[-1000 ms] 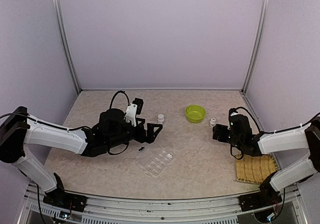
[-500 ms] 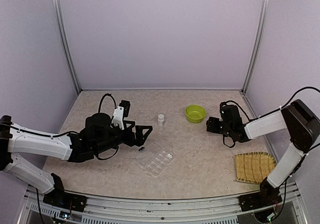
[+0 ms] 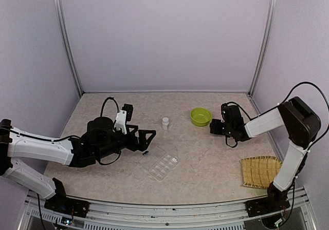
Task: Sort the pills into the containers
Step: Pick up the pill bottle from the center of the board.
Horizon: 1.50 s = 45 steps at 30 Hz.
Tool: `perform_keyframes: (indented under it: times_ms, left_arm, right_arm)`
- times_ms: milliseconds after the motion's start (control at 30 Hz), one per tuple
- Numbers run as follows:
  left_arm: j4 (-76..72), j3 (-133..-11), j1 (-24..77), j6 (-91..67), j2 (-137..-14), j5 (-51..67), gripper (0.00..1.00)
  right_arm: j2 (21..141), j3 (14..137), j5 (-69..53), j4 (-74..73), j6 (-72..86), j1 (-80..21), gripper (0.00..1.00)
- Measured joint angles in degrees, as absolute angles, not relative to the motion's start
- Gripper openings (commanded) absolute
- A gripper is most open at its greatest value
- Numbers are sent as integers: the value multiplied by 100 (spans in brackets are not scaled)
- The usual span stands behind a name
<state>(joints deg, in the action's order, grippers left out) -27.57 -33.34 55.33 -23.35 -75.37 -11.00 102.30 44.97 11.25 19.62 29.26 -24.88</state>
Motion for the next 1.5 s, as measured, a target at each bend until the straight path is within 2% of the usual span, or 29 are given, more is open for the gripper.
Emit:
perform_keyframes:
  times_ms: [600, 900, 1500]
  left_arm:
    - [-2783, -3242, 5533, -2423, -7537, -1092, 99]
    - [-2792, -3240, 5533, -2423, -7596, -1039, 99]
    - [-2882, -3173, 5533, -2526, -7631, -1026, 99]
  right_arm:
    - [10412, 4528, 1177, 1964, 2694, -2462, 43]
    - [10414, 4528, 1114, 2001, 2650, -2462, 23]
    - [10296, 4515, 956, 1994, 2357, -2462, 8]
